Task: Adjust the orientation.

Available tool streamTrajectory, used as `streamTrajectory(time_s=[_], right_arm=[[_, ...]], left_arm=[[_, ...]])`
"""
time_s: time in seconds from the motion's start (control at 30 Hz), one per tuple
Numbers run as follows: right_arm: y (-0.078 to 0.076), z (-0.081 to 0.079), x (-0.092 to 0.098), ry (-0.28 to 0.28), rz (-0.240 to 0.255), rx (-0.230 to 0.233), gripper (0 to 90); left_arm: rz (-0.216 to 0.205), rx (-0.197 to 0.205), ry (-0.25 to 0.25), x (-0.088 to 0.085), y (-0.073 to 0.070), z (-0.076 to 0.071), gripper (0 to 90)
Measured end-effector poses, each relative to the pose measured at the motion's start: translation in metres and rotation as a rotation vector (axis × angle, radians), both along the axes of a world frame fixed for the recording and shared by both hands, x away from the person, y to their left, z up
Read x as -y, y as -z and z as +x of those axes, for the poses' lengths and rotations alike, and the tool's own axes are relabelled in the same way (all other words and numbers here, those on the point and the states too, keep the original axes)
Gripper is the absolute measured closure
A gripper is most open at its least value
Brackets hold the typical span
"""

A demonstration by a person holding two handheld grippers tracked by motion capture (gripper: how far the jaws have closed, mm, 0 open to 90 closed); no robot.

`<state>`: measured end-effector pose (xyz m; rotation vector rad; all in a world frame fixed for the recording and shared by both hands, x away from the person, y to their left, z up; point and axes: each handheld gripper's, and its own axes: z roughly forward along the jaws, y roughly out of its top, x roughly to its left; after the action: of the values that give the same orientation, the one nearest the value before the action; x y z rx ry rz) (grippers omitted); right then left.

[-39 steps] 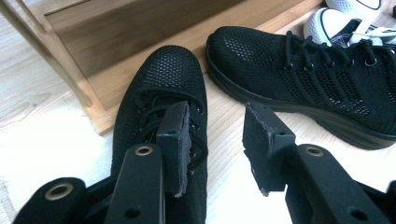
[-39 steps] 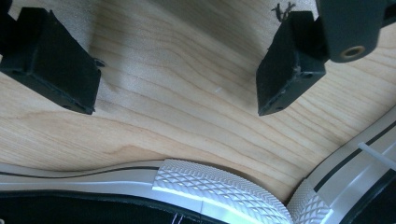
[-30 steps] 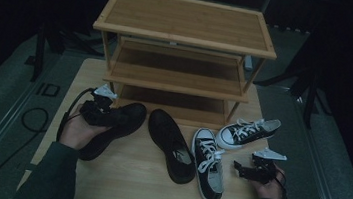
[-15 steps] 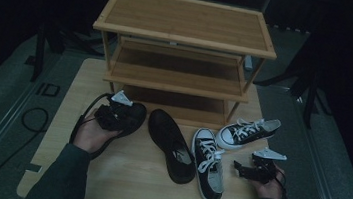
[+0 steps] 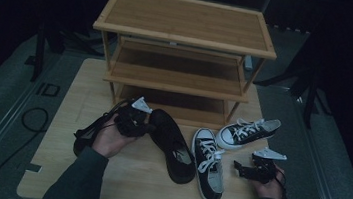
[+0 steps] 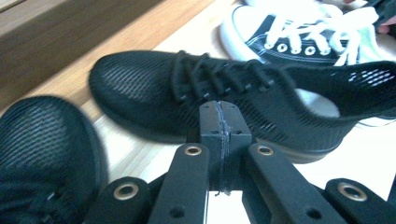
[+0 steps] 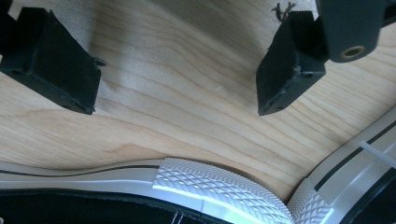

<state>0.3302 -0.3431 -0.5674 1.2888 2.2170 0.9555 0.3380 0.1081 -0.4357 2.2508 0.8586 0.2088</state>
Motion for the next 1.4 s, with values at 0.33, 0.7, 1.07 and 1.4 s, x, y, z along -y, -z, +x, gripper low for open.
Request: streamTrajectory(time_s=[0.33,0.7,1.07,1.4], right_arm=[[0.0,0.0,0.0,0.0,0.0,-0.001,13.9],[0.0,0.0,0.0,0.0,0.0,0.0,13.9],[0.0,0.0,0.0,0.001,0.001,-0.001,13.9],[0.0,0.0,0.0,0.0,0.001,-0.001,13.9]], left_arm=[[0.014,-0.01,0.069,0.029,0.005,-0.002,89.4],[0.011,-0.016,0.151,0.06,0.009,-0.006,89.4],[0.036,-0.042,0.201,0.089,0.024,-0.012,89.5],[0.055,-0.092,0.205,0.086,0.042,-0.018,89.8]])
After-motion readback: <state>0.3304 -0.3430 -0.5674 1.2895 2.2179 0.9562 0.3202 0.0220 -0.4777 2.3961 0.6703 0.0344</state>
